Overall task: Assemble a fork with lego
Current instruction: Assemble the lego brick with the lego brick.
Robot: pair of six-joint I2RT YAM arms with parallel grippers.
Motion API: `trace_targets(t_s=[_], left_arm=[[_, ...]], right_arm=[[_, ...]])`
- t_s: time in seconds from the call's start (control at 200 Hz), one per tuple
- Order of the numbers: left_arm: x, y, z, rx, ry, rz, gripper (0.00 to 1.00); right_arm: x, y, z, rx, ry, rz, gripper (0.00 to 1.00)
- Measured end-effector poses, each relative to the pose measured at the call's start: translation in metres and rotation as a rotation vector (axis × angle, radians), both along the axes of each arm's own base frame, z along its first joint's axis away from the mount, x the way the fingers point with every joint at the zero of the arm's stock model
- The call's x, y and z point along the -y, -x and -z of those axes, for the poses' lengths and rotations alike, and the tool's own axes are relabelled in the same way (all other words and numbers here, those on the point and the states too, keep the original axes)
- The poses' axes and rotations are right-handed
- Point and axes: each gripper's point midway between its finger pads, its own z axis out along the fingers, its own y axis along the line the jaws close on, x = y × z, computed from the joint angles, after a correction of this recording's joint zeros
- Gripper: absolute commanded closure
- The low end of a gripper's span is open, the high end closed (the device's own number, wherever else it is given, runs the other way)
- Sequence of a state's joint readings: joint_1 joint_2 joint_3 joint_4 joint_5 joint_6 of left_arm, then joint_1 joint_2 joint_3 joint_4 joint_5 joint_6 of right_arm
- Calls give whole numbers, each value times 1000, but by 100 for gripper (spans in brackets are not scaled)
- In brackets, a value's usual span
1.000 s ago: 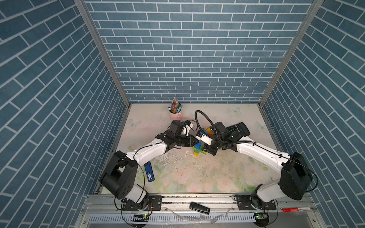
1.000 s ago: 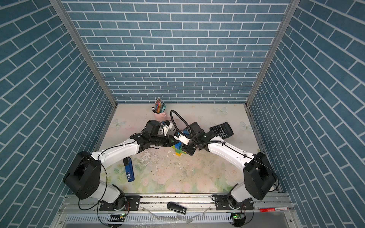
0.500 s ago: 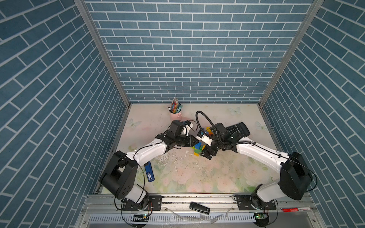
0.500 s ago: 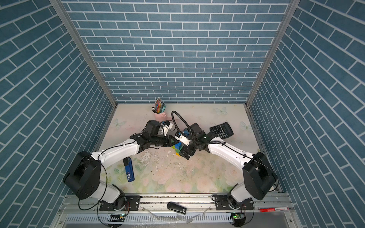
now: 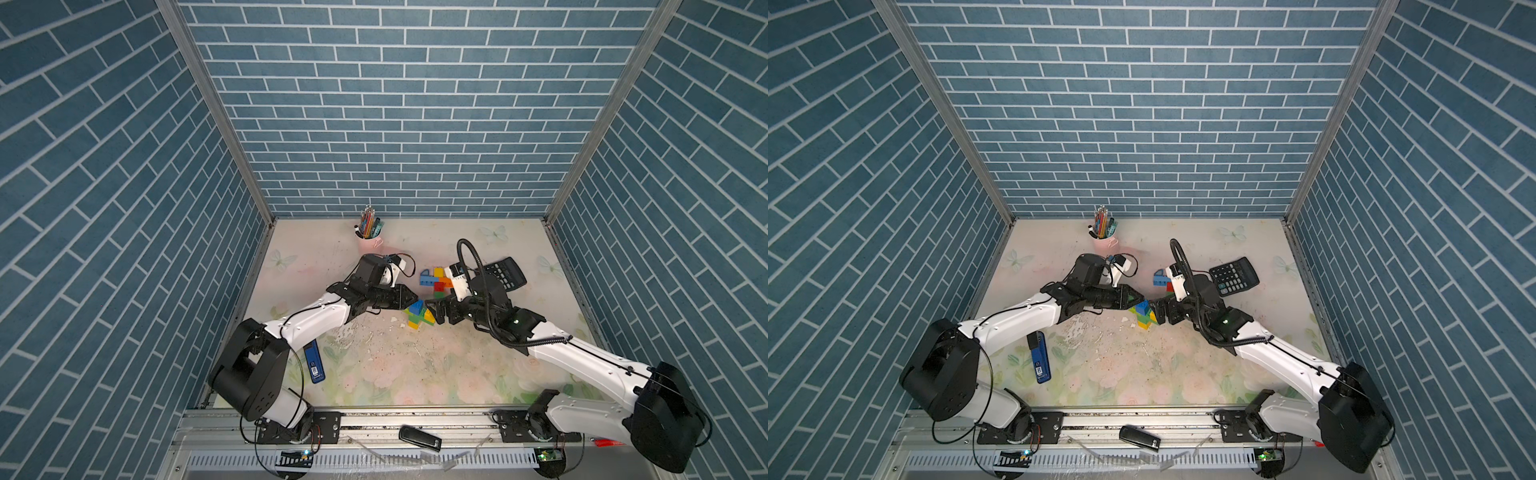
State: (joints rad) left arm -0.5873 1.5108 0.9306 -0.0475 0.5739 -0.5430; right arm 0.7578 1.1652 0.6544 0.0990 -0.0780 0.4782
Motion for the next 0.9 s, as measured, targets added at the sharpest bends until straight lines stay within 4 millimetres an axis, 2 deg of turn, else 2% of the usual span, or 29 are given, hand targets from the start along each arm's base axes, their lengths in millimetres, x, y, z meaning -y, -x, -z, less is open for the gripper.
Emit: trace_targets(t_s=[0.195, 0.27, 0.545, 0.745, 0.9], left_arm=[[0, 0, 0, 0, 0, 0, 76], [0, 0, 0, 0, 0, 0, 76], [0, 1, 0, -2, 2, 3, 76], [0, 1, 0, -2, 2, 3, 76], [0, 1, 0, -2, 2, 3, 76]], right_arm=[[18, 10, 47, -240, -289, 236, 2], [24, 14, 57, -305, -368, 296, 1], [11, 6, 46, -407, -663, 334, 2], [-3, 7, 56, -507, -740, 315, 2], [-9, 9, 54, -545, -776, 285, 6]])
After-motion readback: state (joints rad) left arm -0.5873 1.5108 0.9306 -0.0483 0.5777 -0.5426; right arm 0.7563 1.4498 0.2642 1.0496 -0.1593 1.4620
